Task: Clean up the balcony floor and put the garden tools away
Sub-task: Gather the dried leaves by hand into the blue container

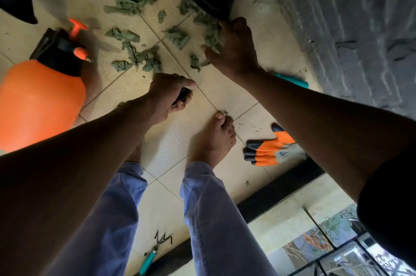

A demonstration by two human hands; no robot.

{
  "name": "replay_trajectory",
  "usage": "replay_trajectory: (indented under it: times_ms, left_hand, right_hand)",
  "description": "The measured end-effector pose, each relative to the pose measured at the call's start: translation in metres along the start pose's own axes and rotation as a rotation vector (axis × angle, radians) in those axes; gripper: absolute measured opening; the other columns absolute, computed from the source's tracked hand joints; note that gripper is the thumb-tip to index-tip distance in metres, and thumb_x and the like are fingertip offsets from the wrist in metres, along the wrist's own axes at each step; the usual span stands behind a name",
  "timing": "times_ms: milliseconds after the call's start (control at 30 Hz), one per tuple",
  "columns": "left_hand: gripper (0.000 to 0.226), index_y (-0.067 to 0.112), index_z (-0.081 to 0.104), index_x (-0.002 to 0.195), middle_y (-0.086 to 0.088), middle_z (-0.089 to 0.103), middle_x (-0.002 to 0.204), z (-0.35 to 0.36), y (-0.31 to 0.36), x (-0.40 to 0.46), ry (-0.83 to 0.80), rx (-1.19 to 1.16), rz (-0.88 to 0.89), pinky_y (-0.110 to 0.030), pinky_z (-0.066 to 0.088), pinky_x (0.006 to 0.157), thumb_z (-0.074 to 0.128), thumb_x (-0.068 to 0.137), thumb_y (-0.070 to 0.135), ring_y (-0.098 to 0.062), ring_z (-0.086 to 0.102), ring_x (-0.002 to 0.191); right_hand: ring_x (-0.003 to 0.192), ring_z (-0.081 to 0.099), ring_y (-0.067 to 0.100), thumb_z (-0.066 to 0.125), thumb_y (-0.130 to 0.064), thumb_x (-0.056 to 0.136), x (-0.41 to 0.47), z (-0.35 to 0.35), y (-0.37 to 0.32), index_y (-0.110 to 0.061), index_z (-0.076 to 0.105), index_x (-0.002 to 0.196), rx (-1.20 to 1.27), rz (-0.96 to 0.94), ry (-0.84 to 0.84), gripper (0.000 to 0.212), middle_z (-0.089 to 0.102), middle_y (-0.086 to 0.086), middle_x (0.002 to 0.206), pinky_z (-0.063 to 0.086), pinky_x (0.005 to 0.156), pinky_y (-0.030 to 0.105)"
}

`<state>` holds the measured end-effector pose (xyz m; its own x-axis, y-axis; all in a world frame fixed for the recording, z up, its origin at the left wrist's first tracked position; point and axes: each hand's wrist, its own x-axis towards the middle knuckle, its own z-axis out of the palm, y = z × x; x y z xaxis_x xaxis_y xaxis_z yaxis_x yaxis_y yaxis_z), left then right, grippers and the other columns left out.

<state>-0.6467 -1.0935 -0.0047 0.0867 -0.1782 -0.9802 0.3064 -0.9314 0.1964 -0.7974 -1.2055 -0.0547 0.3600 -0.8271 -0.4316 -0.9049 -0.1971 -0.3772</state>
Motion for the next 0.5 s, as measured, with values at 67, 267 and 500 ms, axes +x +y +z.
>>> replay_trajectory:
  times_ms: [67, 267, 500]
  left_hand:
    - [0.030, -0.005, 0.070, 0.116, -0.006, 0.064, 0.064, -0.001, -0.001, -0.001, 0.004, -0.007, 0.000, -0.017, 0.037, 0.041, 0.072, 0.091, 0.011, -0.009, 0.054, 0.044]
    - [0.026, -0.002, 0.071, 0.114, -0.004, 0.065, 0.061, -0.009, -0.008, -0.001, 0.011, -0.002, 0.003, -0.017, 0.038, 0.042, 0.072, 0.091, 0.011, -0.010, 0.055, 0.045]
    - [0.024, -0.001, 0.071, 0.112, -0.005, 0.064, 0.062, -0.019, -0.012, -0.008, 0.016, 0.003, -0.014, -0.017, 0.038, 0.042, 0.072, 0.092, 0.012, -0.010, 0.055, 0.044]
  right_hand:
    - [0.125, 0.045, 0.032, 0.073, -0.058, 0.078, -0.002, 0.000, -0.008, -0.018, 0.043, 0.147, -0.120, -0.014, 0.002, 0.085, 0.041, 0.016, 0.143, 0.050, 0.076, 0.036]
    - [0.131, 0.038, 0.039, 0.085, -0.037, 0.073, 0.005, -0.001, -0.024, -0.033, 0.016, 0.160, -0.284, -0.051, -0.138, 0.112, 0.020, 0.018, 0.160, 0.048, 0.070, 0.041]
    - [0.123, 0.047, 0.038, 0.069, -0.005, 0.085, -0.007, 0.008, -0.024, -0.016, 0.048, 0.137, -0.254, -0.161, -0.168, 0.057, 0.033, 0.021, 0.147, 0.055, 0.081, 0.042]
